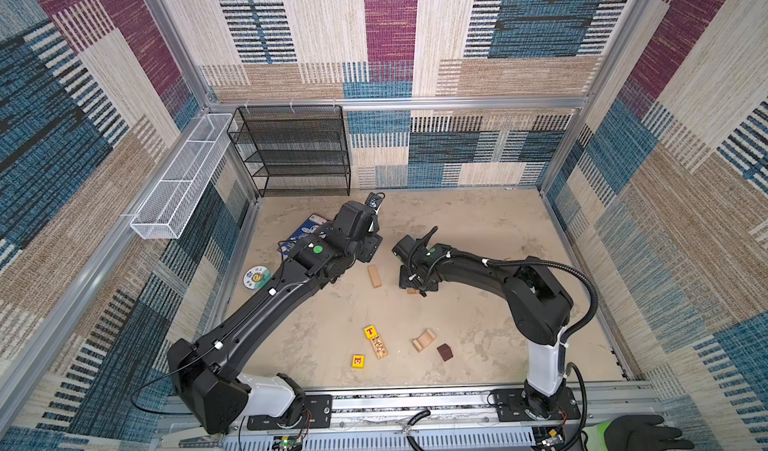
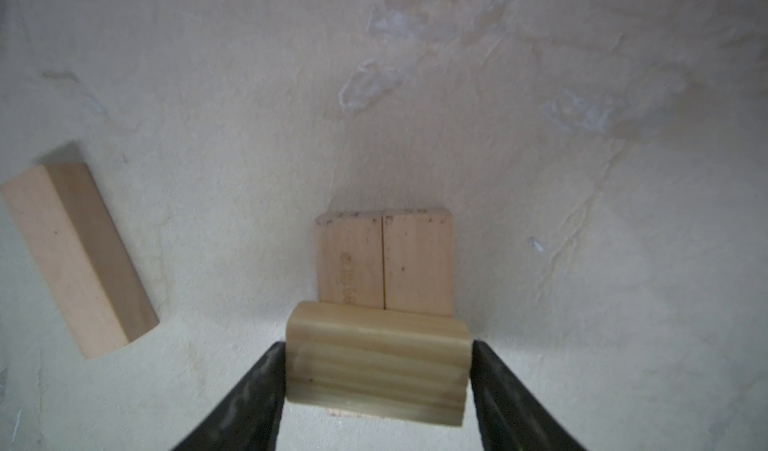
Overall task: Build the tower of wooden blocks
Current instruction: 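Hold the pine block with the right gripper, squaring it on the bars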
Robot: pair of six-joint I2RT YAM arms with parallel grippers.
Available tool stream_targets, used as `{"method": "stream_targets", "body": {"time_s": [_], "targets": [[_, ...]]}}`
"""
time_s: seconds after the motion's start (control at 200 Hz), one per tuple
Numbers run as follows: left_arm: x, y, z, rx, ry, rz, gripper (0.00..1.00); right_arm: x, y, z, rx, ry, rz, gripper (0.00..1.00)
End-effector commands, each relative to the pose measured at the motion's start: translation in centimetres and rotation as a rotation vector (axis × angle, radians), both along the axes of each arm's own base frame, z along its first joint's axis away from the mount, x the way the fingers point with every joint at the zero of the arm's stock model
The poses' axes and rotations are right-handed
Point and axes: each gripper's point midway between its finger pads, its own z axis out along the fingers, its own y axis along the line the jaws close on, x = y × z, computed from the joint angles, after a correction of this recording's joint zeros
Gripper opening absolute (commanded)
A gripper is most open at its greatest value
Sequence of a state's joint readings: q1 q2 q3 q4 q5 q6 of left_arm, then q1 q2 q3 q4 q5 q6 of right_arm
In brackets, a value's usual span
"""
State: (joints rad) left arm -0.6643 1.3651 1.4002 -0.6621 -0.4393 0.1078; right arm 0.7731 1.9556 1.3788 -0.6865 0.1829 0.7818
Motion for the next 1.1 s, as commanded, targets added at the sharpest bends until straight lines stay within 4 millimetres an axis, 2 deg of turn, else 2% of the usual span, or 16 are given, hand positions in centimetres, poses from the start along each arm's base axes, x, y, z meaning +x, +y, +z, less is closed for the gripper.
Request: {"method": "stream_targets", "body": {"time_s": [0.0, 0.21, 1.092], "targets": [[0.2, 0.0, 0.1, 0.011, -0.013, -0.002, 0.78, 0.0, 0.1, 0.3, -0.003, -0.005, 0.01, 0.69], [0.2, 0.1, 0.1, 0.011, -0.013, -0.002, 0.78, 0.4, 0.0, 1.1, -0.011, -0.029, 0.032, 0.62], [0.4, -0.1, -0.3, 0.018, -0.006, -0.002, 0.78, 1.1, 0.1, 0.5, -0.047, -0.029, 0.068, 0.63]]}}
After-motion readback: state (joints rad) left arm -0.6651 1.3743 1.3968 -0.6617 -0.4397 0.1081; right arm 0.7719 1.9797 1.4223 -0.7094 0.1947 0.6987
